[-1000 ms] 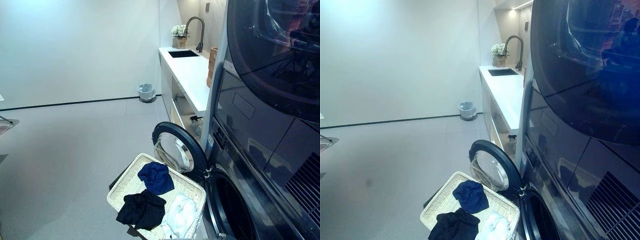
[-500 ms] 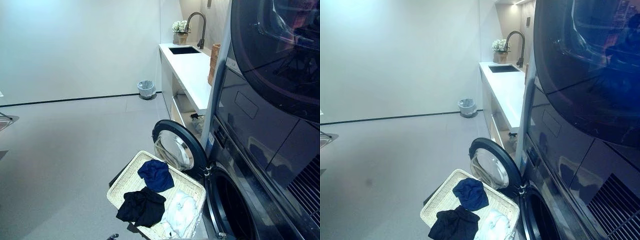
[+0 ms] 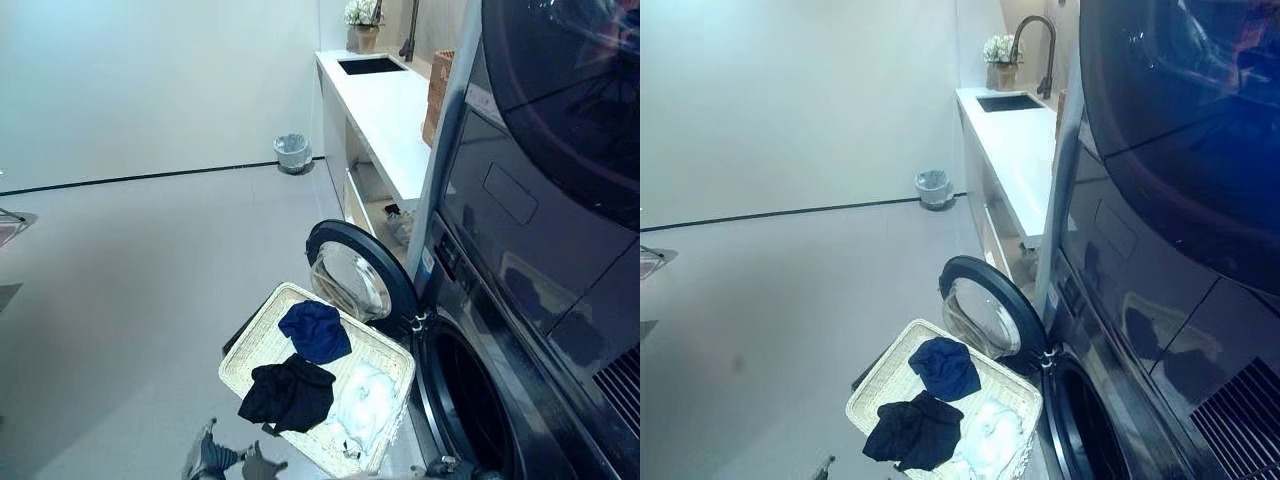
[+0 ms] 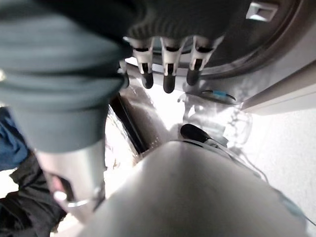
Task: Put the clothes into the washing machine.
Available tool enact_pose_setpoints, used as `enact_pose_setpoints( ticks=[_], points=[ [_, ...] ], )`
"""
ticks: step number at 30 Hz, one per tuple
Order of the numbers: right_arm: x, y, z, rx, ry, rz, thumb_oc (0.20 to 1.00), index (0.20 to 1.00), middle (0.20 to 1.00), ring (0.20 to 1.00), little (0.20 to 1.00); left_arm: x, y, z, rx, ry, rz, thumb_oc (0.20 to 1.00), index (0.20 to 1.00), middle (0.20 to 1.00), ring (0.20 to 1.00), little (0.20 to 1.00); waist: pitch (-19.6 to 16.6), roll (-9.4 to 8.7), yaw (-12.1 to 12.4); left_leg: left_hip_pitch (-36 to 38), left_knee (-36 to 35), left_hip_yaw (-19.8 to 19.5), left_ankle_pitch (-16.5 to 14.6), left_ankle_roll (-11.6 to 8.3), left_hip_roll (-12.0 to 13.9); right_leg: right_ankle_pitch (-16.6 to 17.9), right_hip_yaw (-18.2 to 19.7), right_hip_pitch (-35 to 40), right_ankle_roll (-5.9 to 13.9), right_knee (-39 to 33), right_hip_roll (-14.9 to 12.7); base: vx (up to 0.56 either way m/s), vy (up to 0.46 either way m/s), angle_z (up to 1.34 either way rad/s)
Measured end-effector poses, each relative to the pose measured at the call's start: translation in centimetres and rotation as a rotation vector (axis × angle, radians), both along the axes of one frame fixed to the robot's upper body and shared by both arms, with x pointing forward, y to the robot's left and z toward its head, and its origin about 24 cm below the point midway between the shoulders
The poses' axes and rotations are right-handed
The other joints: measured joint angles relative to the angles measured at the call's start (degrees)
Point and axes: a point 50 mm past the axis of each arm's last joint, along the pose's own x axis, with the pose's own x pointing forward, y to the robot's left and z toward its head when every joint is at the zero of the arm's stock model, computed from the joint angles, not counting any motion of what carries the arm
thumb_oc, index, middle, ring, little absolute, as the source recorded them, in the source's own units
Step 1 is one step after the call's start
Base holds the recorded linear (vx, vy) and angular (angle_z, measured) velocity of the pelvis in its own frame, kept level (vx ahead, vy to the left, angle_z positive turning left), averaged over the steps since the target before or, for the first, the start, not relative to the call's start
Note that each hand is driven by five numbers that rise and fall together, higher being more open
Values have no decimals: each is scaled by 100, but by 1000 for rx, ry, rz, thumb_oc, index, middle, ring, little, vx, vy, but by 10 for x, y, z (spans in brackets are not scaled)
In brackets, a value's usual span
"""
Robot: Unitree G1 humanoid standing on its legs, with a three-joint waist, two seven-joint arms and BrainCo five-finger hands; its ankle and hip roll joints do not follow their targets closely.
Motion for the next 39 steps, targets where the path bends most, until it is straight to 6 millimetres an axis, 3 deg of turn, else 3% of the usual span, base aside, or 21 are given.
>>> enact_pose_setpoints(
  ticks=[6, 17, 21, 24, 28, 39],
  points=[
    [30, 0, 11, 2, -79, -1, 1000, 1000, 1000, 1000, 1000, 46, 3, 32, 125, -249, -12, 1000, 1000, 1000, 1000, 1000, 456, 10, 5, -183, 4, 58, 50, 37, -65, 104, 99, -203, 14, 18, -19, -24, 51, -8],
    [61, 10, 23, 18, -165, 35, 1000, 1000, 1000, 1000, 1000, 84, -1, 57, 151, -367, -52, 1000, 1000, 1000, 1000, 1000, 996, -149, -11, -374, 5, 165, 63, 57, -82, 164, 237, -447, 35, 19, -25, 1, 39, -6],
    [88, 15, 37, 13, -239, 56, 1000, 1000, 1000, 1000, 1000, 112, -5, 77, 159, -421, -107, 1000, 1000, 1000, 1000, 1000, 1409, -197, -15, -679, 67, 284, 105, 101, -129, 298, 341, -781, 65, 21, -72, -57, 30, -13],
    [112, 22, 51, 20, -300, 82, 1000, 1000, 1000, 1000, 1000, 138, -9, 96, 175, -432, -178, 1000, 1000, 1000, 1000, 1000, 1745, -274, -22, -773, 90, 311, 123, 130, -169, 356, 412, -885, 89, 22, -105, -44, 26, -8],
    [131, 31, 64, 46, -361, 87, 1000, 1000, 1000, 1000, 1000, 159, -8, 115, 194, -429, -241, 1000, 1000, 1000, 1000, 1000, 1912, -376, -74, -963, 96, 396, 135, 150, -190, 410, 490, -1109, 100, 24, -122, -47, 30, -8],
    [159, 47, 86, 56, -449, 148, 1000, 1000, 1000, 1000, 1000, 187, -3, 140, 241, -353, -287, 1000, 1000, 1000, 1000, 1000, 2121, -598, -306, -1751, 512, 576, 31, 203, -192, 444, 673, -2016, 115, 437, -136, -18, 25, -11]
  ],
)
